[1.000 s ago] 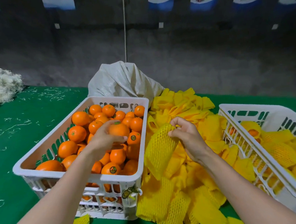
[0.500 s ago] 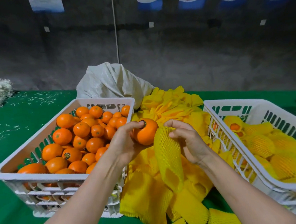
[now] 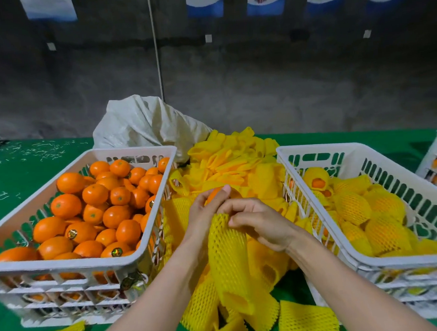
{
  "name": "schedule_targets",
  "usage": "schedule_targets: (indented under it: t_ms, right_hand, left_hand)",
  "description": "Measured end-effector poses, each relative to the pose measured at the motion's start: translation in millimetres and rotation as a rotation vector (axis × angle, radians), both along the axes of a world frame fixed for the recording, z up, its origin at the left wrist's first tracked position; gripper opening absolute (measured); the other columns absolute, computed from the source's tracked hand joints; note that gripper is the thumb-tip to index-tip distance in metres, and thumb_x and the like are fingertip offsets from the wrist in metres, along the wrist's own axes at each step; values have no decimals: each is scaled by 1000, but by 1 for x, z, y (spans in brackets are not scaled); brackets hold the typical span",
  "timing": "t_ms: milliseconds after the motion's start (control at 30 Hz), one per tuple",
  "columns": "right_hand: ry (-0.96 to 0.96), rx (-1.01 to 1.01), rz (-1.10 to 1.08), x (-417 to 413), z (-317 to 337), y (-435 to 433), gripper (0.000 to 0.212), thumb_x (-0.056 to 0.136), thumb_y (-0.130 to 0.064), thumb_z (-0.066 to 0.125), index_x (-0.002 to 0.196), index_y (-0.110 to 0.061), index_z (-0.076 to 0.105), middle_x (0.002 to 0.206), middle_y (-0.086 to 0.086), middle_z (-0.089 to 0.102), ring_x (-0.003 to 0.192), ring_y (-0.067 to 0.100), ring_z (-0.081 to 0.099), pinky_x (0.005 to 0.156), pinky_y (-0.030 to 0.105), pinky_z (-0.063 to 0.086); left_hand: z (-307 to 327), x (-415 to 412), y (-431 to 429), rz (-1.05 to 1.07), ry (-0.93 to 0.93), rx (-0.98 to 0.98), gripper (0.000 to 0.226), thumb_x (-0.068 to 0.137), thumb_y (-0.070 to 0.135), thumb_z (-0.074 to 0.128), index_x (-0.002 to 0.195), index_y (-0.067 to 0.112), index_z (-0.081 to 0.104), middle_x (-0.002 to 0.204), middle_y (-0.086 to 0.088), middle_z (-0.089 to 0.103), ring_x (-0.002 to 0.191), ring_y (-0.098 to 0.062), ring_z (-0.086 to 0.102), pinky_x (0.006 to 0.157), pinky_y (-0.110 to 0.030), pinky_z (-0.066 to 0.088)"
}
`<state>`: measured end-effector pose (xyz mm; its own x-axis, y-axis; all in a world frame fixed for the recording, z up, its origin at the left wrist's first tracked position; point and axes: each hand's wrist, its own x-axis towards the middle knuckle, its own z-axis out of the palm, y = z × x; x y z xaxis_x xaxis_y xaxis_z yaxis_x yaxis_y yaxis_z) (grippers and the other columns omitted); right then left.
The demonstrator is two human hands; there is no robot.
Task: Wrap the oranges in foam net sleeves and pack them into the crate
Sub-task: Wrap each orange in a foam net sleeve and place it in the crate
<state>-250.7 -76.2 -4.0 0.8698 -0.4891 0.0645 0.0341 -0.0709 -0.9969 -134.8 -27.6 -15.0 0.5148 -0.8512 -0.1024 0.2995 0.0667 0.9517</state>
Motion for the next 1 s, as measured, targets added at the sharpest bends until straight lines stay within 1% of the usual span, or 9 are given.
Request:
schedule_targets:
  t_ms: [200, 333, 500, 567, 633, 733, 833, 900, 1000]
  right_hand:
    - [87, -185, -189, -13, 5, -11, 33, 85, 11, 51, 77, -19, 65, 62, -17, 63, 59, -8, 54, 60, 10, 42]
    - [0, -309, -374, -14, 0, -12, 27, 86, 11, 52, 83, -11, 65, 67, -13, 61, 59, -5, 54, 59, 14, 41]
    - [-88, -432, -613, -17, -13, -18, 12, 90, 5, 52, 93, 0, 63, 86, 5, 61, 77, 24, 55, 67, 19, 39]
    - [-97, -429, -694, -17, -20, -16, 10, 92, 3, 51, 93, -2, 60, 84, 15, 61, 77, 32, 52, 61, 17, 36]
    - [-133, -425, -770, -15, -24, -10, 12, 93, 0, 50, 88, -9, 57, 77, 6, 58, 67, 20, 50, 57, 15, 35]
    - [-200, -413, -828, -10, -30, 3, 21, 95, -10, 49, 83, -27, 50, 69, -6, 52, 59, 0, 49, 55, 16, 38]
    - [-191, -422, -813, -4, -38, 13, 22, 96, -13, 48, 84, -31, 47, 62, -4, 49, 53, 7, 45, 54, 32, 38]
    - [-200, -417, -745, -2, -45, 18, 17, 95, -16, 49, 84, -30, 48, 58, -7, 43, 50, 5, 38, 50, 25, 30]
    - [-236, -291, -659, -5, -46, 17, 11, 84, -31, 51, 80, -21, 52, 56, -12, 42, 52, 2, 33, 50, 19, 28]
  left_hand:
    - [-5, -19, 4, -23, 144, -11, 34, 87, 34, 61, 110, 8, 62, 99, -19, 67, 92, -31, 65, 82, -42, 52]
    - [-7, -26, 1, -16, 180, -1, 34, 88, 39, 57, 109, 13, 62, 101, -13, 69, 93, -27, 64, 84, -40, 49]
    - [-10, -23, 5, -162, 191, 19, 55, 72, 52, 56, 116, 19, 60, 117, -9, 67, 109, -26, 64, 94, -45, 48]
    - [-13, -23, 6, -218, 209, -3, 63, 72, 38, 65, 128, 14, 51, 120, -14, 65, 106, -29, 64, 89, -44, 51]
    - [-18, -23, 6, -165, 198, -22, 71, 69, 17, 72, 133, 11, 42, 115, -16, 65, 93, -27, 66, 77, -39, 55]
    - [-24, -28, 3, -109, 210, -105, 67, 68, 24, 71, 130, 11, 50, 97, -8, 71, 75, -17, 69, 59, -27, 55]
    - [-22, -32, 0, -77, 295, -178, 65, 73, 40, 63, 134, 21, 51, 114, -5, 67, 100, -18, 67, 85, -34, 54]
    - [-17, -31, -2, -9, 73, -110, 60, 82, 51, 51, 137, 29, 47, 136, 0, 53, 123, -16, 52, 107, -40, 40]
    - [-14, -29, -4, 69, -182, -32, 53, 91, 55, 32, 129, 26, 52, 135, -1, 53, 122, -17, 50, 107, -36, 38]
